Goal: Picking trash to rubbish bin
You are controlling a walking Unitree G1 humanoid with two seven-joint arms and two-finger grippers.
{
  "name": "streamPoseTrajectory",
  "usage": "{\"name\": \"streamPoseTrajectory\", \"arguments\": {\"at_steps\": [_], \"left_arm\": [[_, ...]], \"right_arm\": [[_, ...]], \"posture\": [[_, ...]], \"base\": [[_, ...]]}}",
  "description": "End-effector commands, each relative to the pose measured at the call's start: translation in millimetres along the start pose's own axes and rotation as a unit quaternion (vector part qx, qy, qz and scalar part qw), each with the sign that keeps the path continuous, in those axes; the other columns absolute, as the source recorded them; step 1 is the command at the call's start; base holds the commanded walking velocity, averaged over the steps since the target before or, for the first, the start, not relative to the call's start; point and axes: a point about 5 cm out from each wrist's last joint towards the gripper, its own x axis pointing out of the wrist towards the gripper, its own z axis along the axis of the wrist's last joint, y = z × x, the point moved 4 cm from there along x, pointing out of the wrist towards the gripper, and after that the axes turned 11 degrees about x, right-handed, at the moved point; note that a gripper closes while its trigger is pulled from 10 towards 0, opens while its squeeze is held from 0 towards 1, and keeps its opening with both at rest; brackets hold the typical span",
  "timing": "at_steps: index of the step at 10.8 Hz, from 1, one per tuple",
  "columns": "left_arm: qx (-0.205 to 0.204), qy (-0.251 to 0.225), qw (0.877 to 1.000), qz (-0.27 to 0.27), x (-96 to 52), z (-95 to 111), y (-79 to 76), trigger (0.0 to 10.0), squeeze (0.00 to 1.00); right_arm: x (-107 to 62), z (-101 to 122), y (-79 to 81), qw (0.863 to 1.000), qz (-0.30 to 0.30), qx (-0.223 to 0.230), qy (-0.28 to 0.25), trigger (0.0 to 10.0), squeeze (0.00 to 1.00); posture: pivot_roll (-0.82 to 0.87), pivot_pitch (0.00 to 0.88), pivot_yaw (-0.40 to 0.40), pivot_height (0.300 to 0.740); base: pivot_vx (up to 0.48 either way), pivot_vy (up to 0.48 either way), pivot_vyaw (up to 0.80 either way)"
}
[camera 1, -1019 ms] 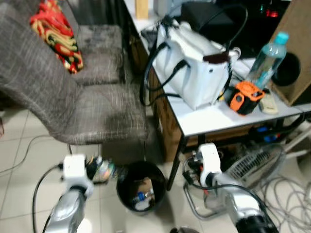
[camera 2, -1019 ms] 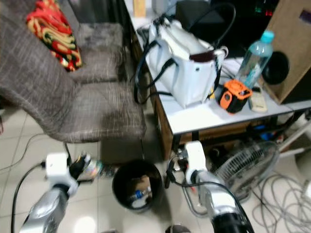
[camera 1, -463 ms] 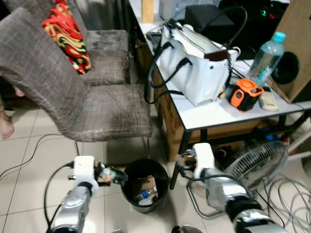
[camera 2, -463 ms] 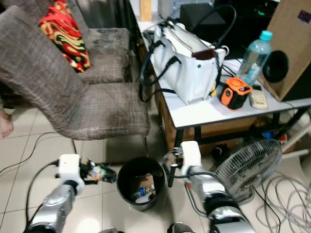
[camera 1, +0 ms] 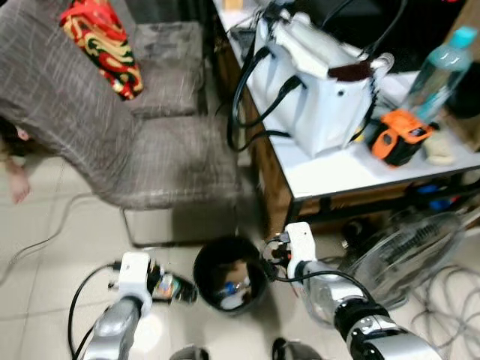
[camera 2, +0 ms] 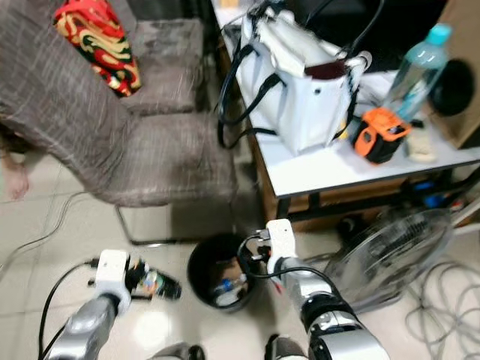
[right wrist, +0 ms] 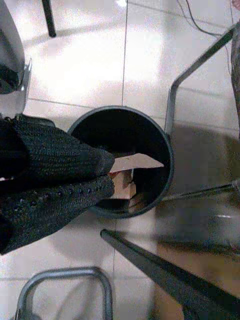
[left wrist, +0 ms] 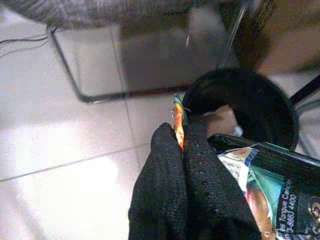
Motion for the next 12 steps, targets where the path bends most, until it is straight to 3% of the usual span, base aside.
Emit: {"name": "streamPoseTrajectory", "arguments": {"at_steps": [1, 2, 4, 8, 11, 12], "left_arm": [[0.007, 0.009, 1.000, 0.001, -9.6, -12, 7.4, 10.0, 0.00], [0.006, 0.009, 1.000, 0.005, -18.4, -19, 13.5, 10.0, 0.00], [0.004, 0.015, 1.000, 0.010, -39.0, -36, 19.1, 10.0, 0.00], [-0.002, 0.022, 1.000, 0.004, -55.4, -44, 18.4, 10.0, 0.00], [-0.004, 0.017, 0.999, -0.040, -66.7, -41, 7.9, 10.0, 0.00], [-0.006, 0.026, 0.999, -0.044, -72.9, -46, 7.1, 10.0, 0.00]], "right_arm": [[0.5, 1, 1.2, 1.000, 0.006, 0.007, -0.003, 10.0, 0.00], [1.4, 4, 2.8, 1.000, 0.007, 0.008, -0.006, 10.0, 0.00], [6.0, 15, 20.4, 0.999, 0.032, 0.012, -0.018, 10.0, 0.00], [14.0, 38, 73.3, 0.993, 0.102, 0.040, -0.032, 10.0, 0.00], [15.6, 28, 84.0, 0.994, 0.110, 0.021, -0.015, 10.0, 0.00], [15.8, 25, 88.4, 0.992, 0.118, 0.042, -0.010, 10.0, 0.00]], "posture": [[0.03, 0.243, 0.072, 0.740], [0.03, 0.248, 0.072, 0.740], [0.07, 0.265, 0.068, 0.740], [0.11, 0.276, 0.073, 0.740], [0.13, 0.289, 0.078, 0.740], [0.14, 0.296, 0.082, 0.740]], "base": [[0.000, 0.000, 0.00], [0.000, 0.000, 0.00], [0.000, 0.000, 0.00], [0.000, 0.000, 0.00], [0.000, 0.000, 0.00], [0.000, 0.000, 0.00]]}}
